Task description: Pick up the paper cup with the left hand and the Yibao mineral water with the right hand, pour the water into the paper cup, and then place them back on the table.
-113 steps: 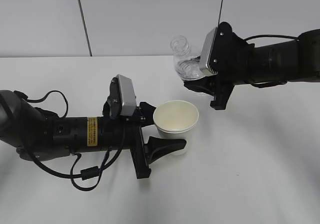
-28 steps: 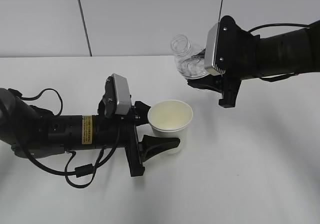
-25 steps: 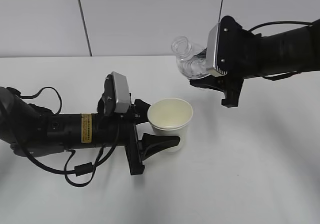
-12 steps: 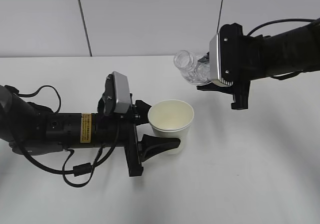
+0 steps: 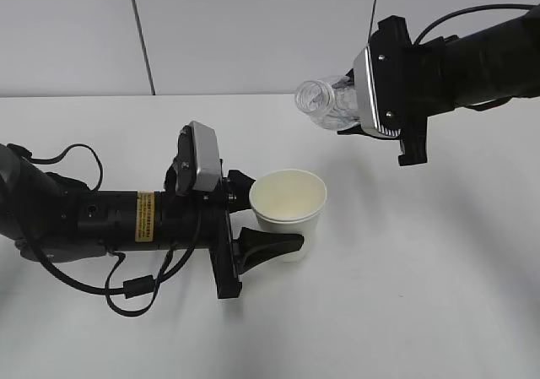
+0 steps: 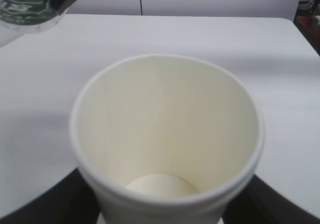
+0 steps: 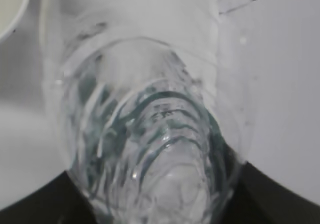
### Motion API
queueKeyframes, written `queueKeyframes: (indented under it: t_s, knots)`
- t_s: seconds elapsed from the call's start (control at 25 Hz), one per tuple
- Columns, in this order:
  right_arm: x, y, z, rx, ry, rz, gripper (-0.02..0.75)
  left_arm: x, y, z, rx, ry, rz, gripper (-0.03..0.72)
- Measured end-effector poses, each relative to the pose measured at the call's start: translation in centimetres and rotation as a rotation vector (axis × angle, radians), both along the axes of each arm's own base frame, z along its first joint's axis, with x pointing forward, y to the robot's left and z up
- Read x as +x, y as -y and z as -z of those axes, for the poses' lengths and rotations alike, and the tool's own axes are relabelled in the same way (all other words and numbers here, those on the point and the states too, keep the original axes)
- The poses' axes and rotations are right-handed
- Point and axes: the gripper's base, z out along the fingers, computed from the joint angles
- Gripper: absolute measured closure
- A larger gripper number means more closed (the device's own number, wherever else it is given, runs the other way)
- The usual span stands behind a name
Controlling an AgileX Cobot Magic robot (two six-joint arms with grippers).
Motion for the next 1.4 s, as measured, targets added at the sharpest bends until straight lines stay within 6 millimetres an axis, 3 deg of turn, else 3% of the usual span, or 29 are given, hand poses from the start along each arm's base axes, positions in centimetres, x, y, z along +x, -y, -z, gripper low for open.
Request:
queueKeyframes:
  t_s: [0.68,1.4]
  knots:
    - [0.1,0.1,-0.3,-0.086,0.056,-0.062,0.314,0.4,0.7,-1.0,0.076,0.003,0.115,0.269]
    - [0.3,0.3,-0.2,-0.182,0.131,-0.114,0.314,0.5,0.8,-2.9,0.01,-0.094,0.088,0.269]
